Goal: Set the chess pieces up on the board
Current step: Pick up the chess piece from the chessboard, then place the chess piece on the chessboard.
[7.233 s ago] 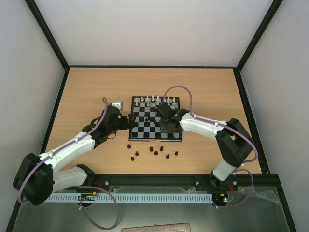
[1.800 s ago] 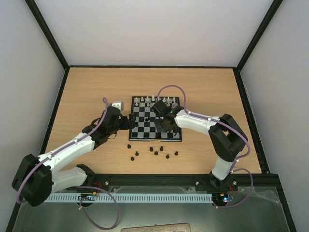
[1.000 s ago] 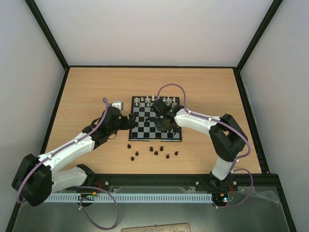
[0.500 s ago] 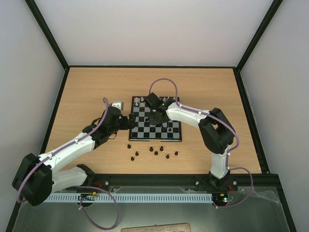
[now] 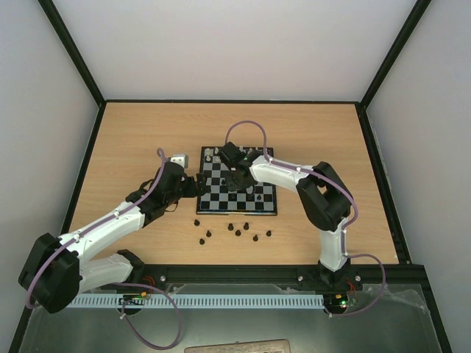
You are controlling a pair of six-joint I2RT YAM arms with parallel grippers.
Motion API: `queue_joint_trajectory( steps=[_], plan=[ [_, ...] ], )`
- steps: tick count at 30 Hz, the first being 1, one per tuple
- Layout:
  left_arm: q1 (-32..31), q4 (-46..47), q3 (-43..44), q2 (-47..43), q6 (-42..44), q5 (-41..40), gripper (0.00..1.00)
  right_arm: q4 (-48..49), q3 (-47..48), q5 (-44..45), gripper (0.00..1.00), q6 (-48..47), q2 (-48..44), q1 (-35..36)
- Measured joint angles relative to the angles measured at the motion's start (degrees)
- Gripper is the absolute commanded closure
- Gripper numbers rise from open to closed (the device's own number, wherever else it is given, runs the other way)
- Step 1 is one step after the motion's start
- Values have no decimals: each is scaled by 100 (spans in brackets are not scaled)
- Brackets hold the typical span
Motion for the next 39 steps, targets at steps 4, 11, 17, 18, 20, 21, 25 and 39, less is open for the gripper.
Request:
queue_joint_trajectory(
  steps=[4,11,17,18,20,21,25,39],
  plan=[
    [0,0,0,0,0,0,0,26,-57,2,98,2,-35,0],
    [0,0,0,33,0,0,1,-7,-656,-7,98,46,-540,15],
    [-2,0,0,52,0,-17,1,-11,-791,-26,98,70,-678,107],
    [-2,0,0,52,0,-28,1,-9,-800,-31,98,72,-678,122],
    [-2,0,0,52,0,-46,1,-7,-828,-46,98,87,-680,153],
    [-2,0,0,52,0,-48,0,-2,-848,-52,98,92,-680,162],
    [-2,0,0,52,0,-59,0,7,-890,-72,98,129,-680,184],
    [-52,0,0,52,9,-85,1,26,-892,-94,91,173,-680,308]
  ],
)
